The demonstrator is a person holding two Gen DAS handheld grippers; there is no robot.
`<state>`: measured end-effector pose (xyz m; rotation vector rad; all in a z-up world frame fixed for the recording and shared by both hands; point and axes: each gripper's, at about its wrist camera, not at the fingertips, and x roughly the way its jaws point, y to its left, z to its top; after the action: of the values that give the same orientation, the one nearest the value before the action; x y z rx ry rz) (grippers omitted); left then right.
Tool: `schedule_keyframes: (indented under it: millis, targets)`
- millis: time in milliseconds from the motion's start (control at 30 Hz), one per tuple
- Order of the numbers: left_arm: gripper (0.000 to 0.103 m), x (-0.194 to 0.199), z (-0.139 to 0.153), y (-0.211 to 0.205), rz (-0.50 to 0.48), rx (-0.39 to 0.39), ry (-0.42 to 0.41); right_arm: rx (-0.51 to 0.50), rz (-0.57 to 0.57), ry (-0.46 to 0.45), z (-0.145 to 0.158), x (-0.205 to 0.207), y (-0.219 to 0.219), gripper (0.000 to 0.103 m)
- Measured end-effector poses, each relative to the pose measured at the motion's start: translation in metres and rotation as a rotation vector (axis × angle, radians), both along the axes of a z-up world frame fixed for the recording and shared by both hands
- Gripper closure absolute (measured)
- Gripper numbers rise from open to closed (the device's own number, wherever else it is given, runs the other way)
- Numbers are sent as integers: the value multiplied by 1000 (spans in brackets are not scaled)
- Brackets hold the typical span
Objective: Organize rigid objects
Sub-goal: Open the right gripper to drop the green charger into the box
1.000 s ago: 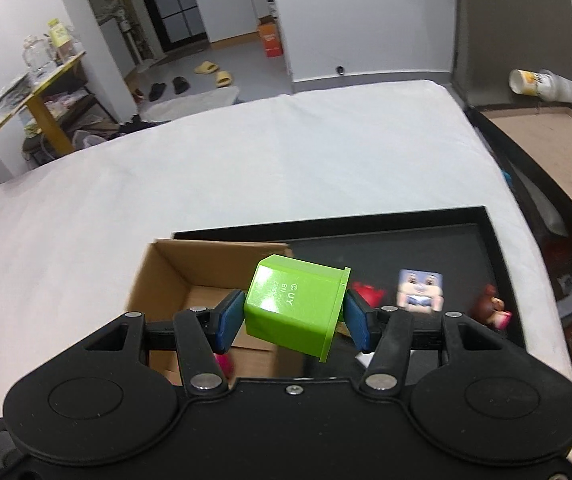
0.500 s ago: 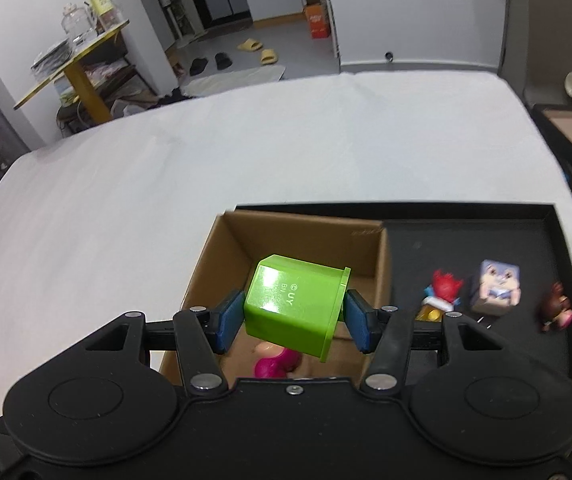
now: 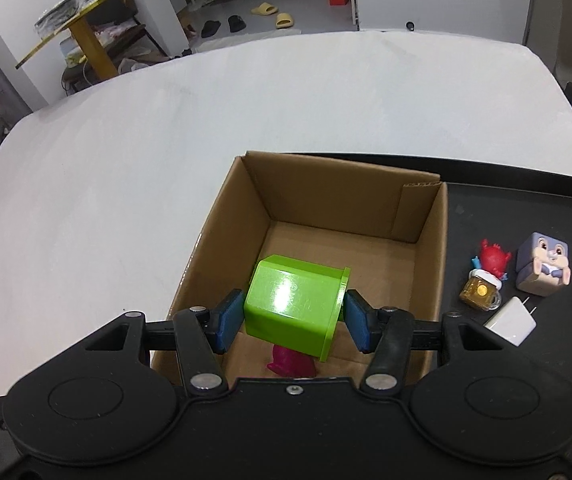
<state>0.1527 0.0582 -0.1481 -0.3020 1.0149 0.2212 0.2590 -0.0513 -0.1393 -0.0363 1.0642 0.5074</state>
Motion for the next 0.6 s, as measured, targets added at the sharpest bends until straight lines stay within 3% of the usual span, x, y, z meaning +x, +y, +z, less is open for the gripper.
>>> schedule_keyframes:
  millis: [600]
  targets:
    - [93,2,0,-6,-2,22,6,98,-23,-21,19,-6,-41,41]
